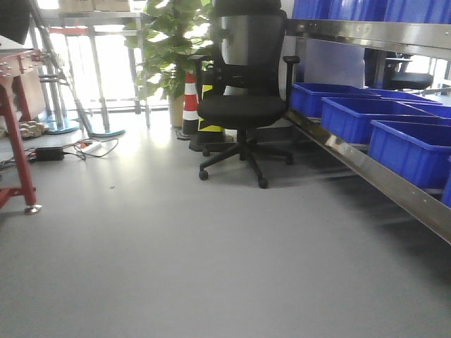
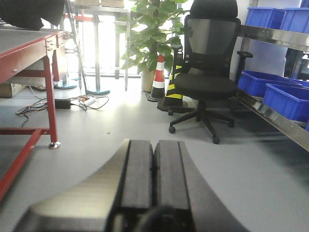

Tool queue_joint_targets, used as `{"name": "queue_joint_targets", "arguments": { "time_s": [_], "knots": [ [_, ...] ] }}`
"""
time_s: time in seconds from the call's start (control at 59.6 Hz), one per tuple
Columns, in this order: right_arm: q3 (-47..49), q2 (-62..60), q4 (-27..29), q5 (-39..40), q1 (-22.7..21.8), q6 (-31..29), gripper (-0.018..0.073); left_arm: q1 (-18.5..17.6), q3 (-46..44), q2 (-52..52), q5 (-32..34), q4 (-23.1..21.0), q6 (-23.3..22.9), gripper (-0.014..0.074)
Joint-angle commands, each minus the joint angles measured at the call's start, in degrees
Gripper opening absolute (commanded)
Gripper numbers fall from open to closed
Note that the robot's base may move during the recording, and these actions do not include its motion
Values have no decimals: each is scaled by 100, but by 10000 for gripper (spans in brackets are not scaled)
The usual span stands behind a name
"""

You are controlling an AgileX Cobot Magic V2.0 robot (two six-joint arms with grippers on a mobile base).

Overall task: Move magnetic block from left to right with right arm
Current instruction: 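Drive past the black chair and blue bins toward the other table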

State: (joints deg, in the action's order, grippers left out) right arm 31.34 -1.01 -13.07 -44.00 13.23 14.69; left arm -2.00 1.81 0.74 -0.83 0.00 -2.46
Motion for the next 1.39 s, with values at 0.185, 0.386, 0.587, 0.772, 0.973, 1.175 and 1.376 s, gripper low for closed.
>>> {"name": "queue_joint_targets", "arguments": {
  "time_s": [0.185,0.386,0.587,0.772,0.973,1.175,1.376],
  "knots": [
    [149,22,-141,530,-29,-40,225,7,59,85,517,0,-25,-116],
    [149,22,-141,530,-29,-40,225,7,59,85,517,0,-25,-116],
    [149,22,-141,525,-29,-40,225,7,59,85,517,0,-25,-116],
    [149,22,-141,530,-29,-40,225,7,59,85,517,0,-25,-116],
    [149,22,-141,530,-29,-40,225,7,59,85,517,0,-25,-116],
    [149,22,-141,530,-29,-40,225,7,59,85,517,0,-25,-116],
    [149,22,-141,530,-29,-40,225,7,59,85,517,0,-25,-116]
  ]
}}
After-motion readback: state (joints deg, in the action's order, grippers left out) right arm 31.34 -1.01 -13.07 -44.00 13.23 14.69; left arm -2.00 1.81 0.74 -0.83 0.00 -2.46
